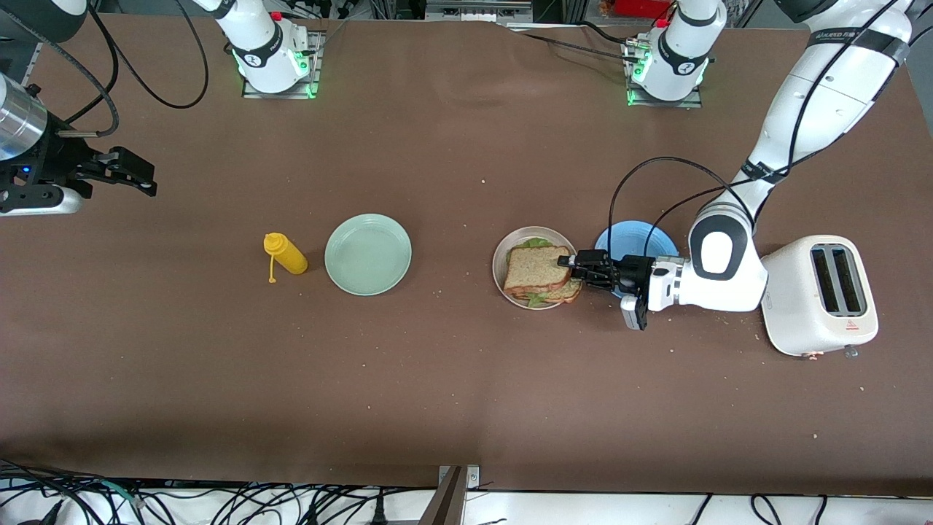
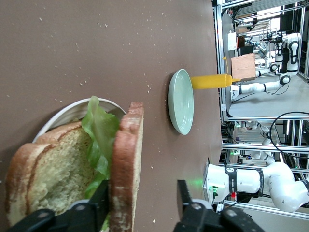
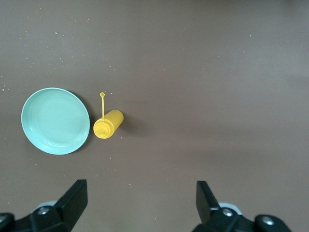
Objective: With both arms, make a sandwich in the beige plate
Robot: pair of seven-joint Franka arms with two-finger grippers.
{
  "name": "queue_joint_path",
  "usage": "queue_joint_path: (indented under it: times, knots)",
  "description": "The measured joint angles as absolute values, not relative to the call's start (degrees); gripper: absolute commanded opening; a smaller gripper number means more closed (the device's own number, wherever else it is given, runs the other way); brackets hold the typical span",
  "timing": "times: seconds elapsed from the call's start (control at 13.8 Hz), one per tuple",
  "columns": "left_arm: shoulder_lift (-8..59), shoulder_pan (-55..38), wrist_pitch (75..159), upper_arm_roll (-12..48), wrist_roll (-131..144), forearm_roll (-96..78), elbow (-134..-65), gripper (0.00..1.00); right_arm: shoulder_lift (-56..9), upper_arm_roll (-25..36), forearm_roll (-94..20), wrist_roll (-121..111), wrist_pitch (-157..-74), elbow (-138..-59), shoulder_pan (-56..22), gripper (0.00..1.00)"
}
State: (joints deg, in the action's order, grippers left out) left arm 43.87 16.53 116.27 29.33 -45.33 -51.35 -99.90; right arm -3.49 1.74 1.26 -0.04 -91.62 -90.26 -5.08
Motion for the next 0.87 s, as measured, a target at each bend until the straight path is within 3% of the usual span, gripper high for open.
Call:
queue_joint_path:
  times: [0.87]
  knots:
    - [37.2, 22.6, 116.3, 29.2, -46.2, -39.3, -97.7, 1.0, -3.5, 1.8, 1.3, 0.0, -91.6, -90.3, -5.0, 1.0]
